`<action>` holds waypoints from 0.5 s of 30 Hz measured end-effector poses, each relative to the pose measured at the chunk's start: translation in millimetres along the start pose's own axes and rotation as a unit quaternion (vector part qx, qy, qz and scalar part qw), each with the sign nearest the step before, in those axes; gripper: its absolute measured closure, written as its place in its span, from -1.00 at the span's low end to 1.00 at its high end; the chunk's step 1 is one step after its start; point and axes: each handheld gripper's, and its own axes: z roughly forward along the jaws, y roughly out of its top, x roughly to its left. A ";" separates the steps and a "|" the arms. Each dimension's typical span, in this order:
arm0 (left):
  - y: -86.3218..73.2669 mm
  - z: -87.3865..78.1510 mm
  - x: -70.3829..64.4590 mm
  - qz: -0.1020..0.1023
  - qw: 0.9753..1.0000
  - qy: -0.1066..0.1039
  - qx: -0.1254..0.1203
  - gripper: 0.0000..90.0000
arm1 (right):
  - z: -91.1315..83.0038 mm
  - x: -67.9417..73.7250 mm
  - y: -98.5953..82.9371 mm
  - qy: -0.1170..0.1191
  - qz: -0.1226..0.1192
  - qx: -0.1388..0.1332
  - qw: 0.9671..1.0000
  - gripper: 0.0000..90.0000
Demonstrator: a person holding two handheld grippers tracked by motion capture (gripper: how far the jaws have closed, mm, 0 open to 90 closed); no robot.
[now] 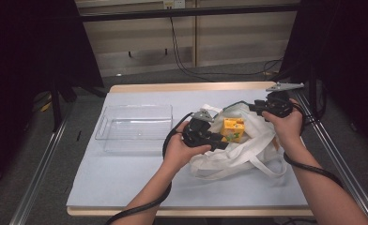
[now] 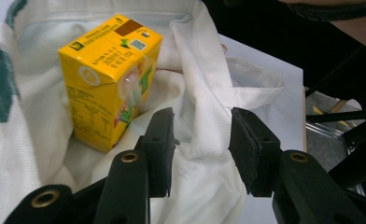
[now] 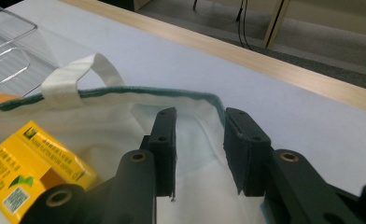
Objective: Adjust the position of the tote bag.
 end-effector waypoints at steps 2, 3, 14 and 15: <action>1.7 -2.2 2.5 0.000 1.000 0.005 0.000 0.34 | -2.4 2.0 -4.4 0.000 -0.008 0.005 1.000 0.44; 2.3 -2.9 3.4 0.000 1.000 0.007 -0.002 0.34 | -3.2 2.8 -6.4 0.000 -0.011 0.007 1.000 0.44; 4.2 -7.5 17.6 -0.007 0.999 0.040 0.007 0.43 | -10.1 8.7 -26.1 0.019 -0.011 0.014 1.000 0.46; 4.4 -7.7 18.5 -0.010 0.999 0.042 0.005 0.43 | -10.6 10.0 -27.4 0.022 -0.013 0.013 1.000 0.46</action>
